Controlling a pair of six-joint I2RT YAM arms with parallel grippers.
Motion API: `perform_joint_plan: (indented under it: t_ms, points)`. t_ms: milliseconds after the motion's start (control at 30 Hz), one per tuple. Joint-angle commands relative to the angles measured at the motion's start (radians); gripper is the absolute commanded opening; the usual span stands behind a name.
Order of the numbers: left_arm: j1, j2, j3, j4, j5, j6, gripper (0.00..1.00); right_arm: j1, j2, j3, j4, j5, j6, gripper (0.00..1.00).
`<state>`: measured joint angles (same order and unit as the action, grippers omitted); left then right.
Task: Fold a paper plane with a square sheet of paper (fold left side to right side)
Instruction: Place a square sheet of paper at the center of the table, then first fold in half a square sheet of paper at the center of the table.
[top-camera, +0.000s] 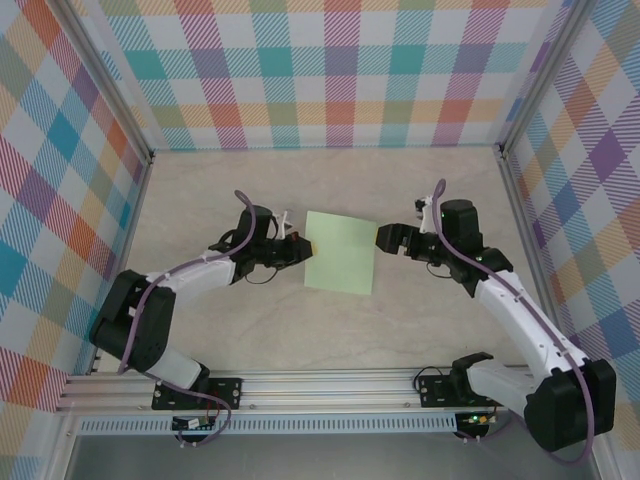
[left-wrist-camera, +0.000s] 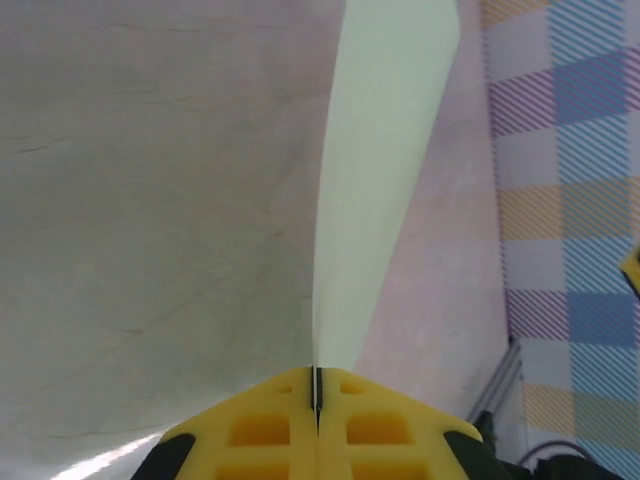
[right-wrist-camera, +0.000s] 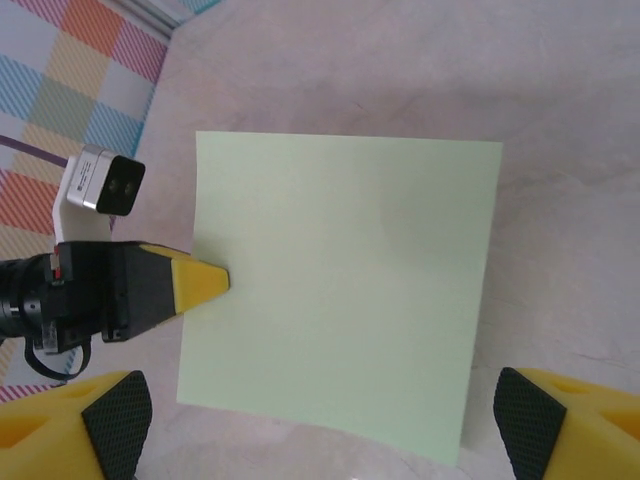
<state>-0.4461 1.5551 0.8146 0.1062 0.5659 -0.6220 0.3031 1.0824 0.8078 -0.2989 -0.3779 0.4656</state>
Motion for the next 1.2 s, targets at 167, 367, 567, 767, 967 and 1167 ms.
perform_joint_plan:
  t_ms: [167,367,567,767,967,1167]
  points:
    - [0.041,0.158,0.059,-0.129,-0.081,0.128,0.00,0.029,0.261,-0.061,0.254,-0.101,0.119,0.54]
    - [0.046,0.173,0.074,-0.157,-0.086,0.147,0.00,0.092,0.479,0.014,0.314,-0.075,0.154,0.33]
    - [0.046,0.158,0.077,-0.169,-0.066,0.141,0.04,0.131,0.650,0.088,0.266,-0.035,0.159,0.32]
    - [0.039,0.121,0.064,-0.133,-0.022,0.106,0.26,0.155,0.725,0.126,0.157,0.041,0.138,0.32]
    - [0.001,0.100,0.080,-0.042,0.051,0.042,0.47,0.164,0.741,0.101,0.127,0.100,0.129,0.32]
    - [-0.062,0.131,0.130,-0.005,0.075,0.015,0.57,0.163,0.736,0.059,0.177,0.089,0.143,0.32]
